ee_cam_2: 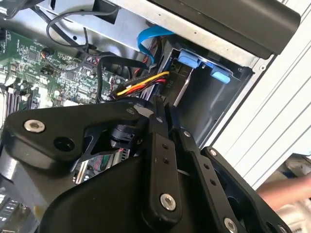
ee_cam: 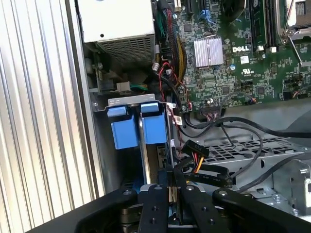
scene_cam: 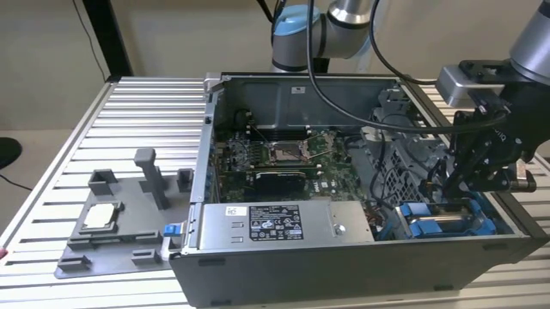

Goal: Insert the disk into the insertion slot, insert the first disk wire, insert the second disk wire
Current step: 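Insert the second disk wire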

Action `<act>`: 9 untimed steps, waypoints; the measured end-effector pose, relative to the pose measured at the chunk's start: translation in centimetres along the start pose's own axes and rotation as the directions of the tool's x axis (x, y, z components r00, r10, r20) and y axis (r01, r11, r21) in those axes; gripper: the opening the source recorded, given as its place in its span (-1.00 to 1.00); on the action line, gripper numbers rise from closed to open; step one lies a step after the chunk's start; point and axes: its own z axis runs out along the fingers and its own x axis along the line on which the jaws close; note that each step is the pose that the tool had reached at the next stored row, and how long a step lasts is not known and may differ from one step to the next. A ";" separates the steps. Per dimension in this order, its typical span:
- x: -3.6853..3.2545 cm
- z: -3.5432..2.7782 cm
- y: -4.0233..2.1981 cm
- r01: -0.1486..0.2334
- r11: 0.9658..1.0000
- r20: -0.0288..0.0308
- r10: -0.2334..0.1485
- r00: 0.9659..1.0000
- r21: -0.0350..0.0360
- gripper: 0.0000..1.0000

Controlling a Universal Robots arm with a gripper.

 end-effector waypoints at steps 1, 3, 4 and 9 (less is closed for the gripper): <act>0.00 0.00 0.00 0.000 1.000 0.000 0.000 1.000 0.000 -1.00; 0.00 0.00 0.00 0.000 1.000 0.000 0.000 1.000 0.000 -1.00; 0.00 0.00 0.00 0.000 1.000 0.000 0.000 1.000 0.000 -1.00; 0.00 0.04 0.00 0.006 1.000 0.001 -0.006 1.000 0.000 -1.00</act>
